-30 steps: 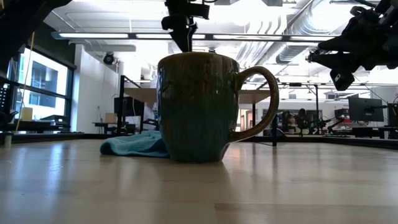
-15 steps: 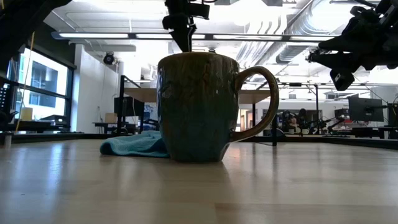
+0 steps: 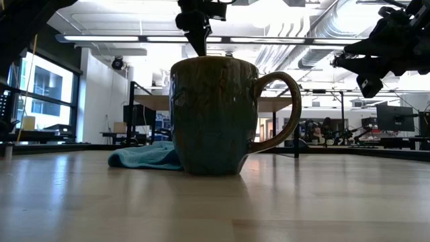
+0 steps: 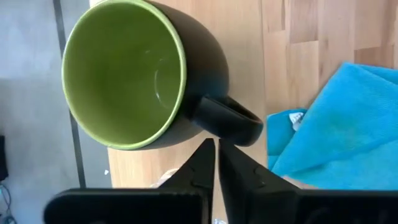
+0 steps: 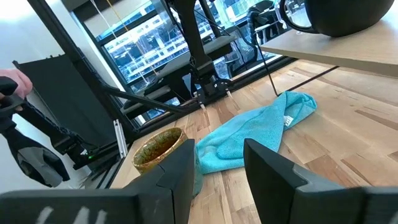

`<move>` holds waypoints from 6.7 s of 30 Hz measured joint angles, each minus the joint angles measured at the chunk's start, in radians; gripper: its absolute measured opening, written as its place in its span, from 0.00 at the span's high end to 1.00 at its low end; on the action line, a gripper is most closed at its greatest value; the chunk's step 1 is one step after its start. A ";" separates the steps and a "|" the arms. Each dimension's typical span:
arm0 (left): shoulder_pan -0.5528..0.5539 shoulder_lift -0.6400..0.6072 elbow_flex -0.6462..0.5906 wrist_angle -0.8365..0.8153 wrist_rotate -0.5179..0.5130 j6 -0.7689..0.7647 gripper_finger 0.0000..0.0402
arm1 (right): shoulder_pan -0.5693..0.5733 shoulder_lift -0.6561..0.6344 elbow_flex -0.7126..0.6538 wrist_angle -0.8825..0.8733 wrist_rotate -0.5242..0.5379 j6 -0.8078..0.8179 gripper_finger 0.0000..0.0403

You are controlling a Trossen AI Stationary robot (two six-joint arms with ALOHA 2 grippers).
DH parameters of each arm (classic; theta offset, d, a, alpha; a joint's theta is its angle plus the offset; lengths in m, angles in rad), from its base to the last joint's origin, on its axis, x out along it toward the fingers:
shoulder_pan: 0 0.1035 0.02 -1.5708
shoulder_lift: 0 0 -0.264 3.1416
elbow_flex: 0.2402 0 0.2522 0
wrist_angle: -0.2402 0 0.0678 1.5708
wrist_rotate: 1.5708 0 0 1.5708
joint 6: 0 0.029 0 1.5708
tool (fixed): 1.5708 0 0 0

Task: Stack small to large cups/mugs on shelf
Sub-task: Put the green mug on the shelf

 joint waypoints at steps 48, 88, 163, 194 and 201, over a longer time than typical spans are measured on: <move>0.000 0.031 -0.001 -0.016 0.097 -0.053 1.00 | 0.000 0.000 0.000 0.000 -0.018 0.017 0.68; 0.000 0.020 0.036 -0.106 0.031 -0.067 0.93 | 0.000 0.000 0.000 0.000 -0.017 0.018 0.68; -1.041 -0.492 0.044 -0.072 -0.760 -0.924 0.75 | 0.000 0.018 0.000 0.080 -0.066 0.024 0.68; -1.076 -0.888 -0.973 0.218 -1.337 -1.551 0.75 | 0.000 0.019 0.000 0.202 0.190 0.073 0.68; -0.872 -0.795 -1.029 0.411 -1.234 -1.570 0.75 | 0.000 0.019 0.000 0.202 0.192 0.062 0.68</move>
